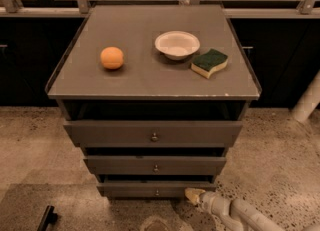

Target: Close bottom drawer

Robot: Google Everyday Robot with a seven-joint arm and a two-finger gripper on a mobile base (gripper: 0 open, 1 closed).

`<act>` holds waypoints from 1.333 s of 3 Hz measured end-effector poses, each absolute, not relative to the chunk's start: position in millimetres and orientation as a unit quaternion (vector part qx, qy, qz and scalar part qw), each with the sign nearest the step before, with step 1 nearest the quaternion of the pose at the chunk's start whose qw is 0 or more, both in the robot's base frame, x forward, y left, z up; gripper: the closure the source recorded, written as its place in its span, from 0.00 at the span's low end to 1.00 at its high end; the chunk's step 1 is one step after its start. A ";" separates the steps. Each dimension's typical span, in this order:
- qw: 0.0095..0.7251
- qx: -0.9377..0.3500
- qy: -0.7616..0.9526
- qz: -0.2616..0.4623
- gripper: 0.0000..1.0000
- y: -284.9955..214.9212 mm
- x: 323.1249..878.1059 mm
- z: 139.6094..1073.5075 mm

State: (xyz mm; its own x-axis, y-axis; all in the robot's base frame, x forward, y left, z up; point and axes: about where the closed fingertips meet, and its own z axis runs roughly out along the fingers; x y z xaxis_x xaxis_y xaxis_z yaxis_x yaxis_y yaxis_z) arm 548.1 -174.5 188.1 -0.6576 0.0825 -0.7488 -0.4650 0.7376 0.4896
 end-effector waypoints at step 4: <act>0.395 -0.087 0.849 0.340 1.00 -191.8 543.0 183.7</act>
Offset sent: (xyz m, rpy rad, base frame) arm 0.0534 -0.0277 -0.0202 -0.0856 0.0976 -0.1072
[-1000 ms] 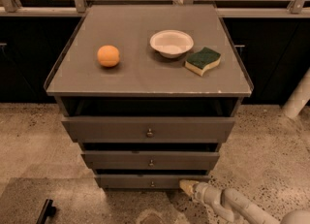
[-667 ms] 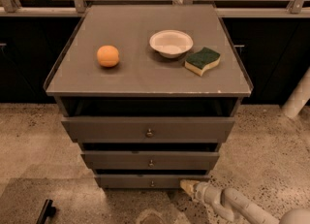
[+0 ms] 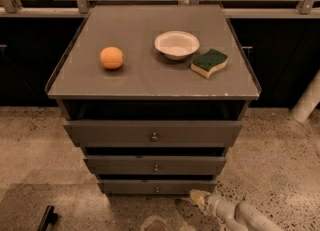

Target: Close bottom drawer

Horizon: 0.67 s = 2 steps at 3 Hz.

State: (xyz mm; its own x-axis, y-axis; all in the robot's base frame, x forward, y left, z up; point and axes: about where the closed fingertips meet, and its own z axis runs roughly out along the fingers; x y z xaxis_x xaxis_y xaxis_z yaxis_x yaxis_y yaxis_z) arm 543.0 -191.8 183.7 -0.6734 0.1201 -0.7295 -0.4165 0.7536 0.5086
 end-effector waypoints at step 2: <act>0.426 -0.084 0.831 0.349 0.58 -219.5 503.6 213.9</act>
Offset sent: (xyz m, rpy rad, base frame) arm -0.0299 -0.0194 0.0272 0.0278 -0.0582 -0.0028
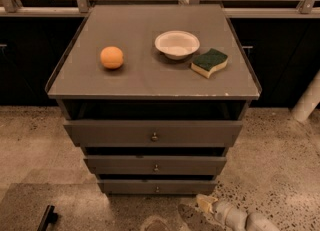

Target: Close bottom drawer

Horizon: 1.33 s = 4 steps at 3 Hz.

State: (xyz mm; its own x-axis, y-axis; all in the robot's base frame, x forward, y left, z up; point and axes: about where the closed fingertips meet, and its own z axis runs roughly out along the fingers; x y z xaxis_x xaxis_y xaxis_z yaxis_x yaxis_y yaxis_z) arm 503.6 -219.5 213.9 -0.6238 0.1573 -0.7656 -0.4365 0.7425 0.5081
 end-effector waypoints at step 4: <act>0.425 -0.084 0.831 0.349 0.00 -219.3 503.6 213.9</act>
Offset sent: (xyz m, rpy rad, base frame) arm 0.0000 0.0000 0.0000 0.0000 0.0000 0.0000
